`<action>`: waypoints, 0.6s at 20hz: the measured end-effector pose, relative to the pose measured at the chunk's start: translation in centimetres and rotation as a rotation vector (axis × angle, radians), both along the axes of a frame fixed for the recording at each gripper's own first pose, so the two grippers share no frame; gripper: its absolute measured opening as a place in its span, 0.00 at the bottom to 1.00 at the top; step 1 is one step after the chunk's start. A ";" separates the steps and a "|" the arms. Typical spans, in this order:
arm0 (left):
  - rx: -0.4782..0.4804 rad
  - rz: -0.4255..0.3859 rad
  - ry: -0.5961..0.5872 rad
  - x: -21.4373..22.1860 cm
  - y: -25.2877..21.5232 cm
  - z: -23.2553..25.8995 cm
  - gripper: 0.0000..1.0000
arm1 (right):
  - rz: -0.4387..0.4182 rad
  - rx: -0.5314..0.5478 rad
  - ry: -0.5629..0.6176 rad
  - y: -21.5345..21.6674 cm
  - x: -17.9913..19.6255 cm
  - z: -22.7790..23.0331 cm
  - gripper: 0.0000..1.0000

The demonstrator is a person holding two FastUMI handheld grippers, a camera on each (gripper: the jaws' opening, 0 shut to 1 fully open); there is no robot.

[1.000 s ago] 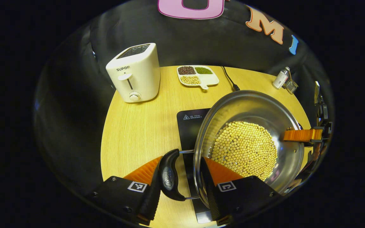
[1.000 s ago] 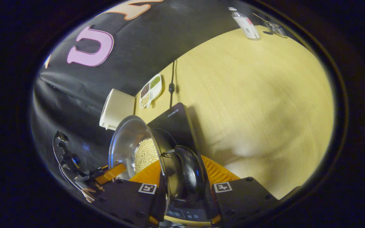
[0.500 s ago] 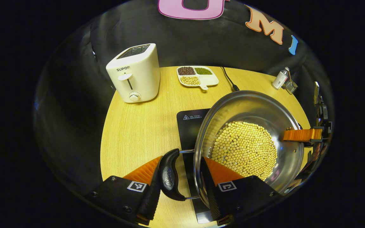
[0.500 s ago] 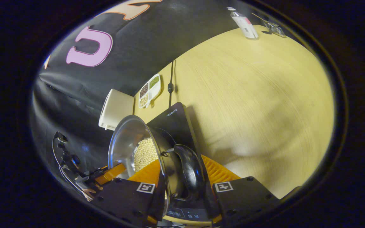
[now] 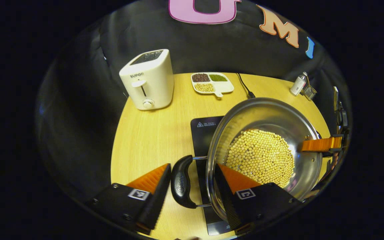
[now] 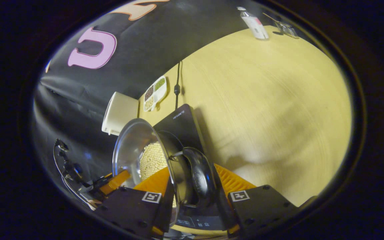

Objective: First push the handle of the pot to place it horizontally, then grasp the pot with both hands and set it on the induction cooktop.

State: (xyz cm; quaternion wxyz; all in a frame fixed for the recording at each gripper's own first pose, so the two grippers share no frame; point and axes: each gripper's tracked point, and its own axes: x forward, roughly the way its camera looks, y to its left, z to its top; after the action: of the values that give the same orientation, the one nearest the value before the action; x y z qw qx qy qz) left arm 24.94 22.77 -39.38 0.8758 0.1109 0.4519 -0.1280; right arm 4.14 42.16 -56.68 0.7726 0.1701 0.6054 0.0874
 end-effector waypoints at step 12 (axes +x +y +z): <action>-0.021 0.126 -0.161 -6.1 -4.6 7.6 0.98 | 0.026 -0.002 -0.213 -7.4 -0.3 11.0 1.00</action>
State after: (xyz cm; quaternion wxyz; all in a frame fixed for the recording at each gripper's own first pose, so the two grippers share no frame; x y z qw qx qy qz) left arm 18.83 18.14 -31.78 0.9167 0.0831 0.3849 -0.0680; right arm 3.85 34.81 -45.71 0.8316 0.1512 0.5220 0.1147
